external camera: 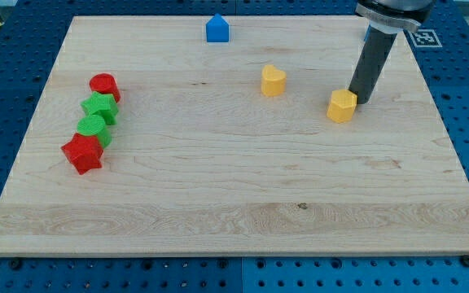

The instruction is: Place the hexagon below the heart

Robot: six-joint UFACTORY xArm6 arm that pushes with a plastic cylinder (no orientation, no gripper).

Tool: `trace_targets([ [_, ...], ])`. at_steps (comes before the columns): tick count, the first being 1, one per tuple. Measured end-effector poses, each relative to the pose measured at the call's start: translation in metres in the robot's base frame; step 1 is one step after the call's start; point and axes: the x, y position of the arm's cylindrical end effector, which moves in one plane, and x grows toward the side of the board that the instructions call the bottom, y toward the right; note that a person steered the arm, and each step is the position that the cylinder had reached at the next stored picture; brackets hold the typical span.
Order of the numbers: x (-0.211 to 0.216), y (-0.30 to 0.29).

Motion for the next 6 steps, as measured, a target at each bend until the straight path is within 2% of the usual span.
trace_targets([
  [4, 0.011, 0.009],
  [6, 0.012, -0.051],
])
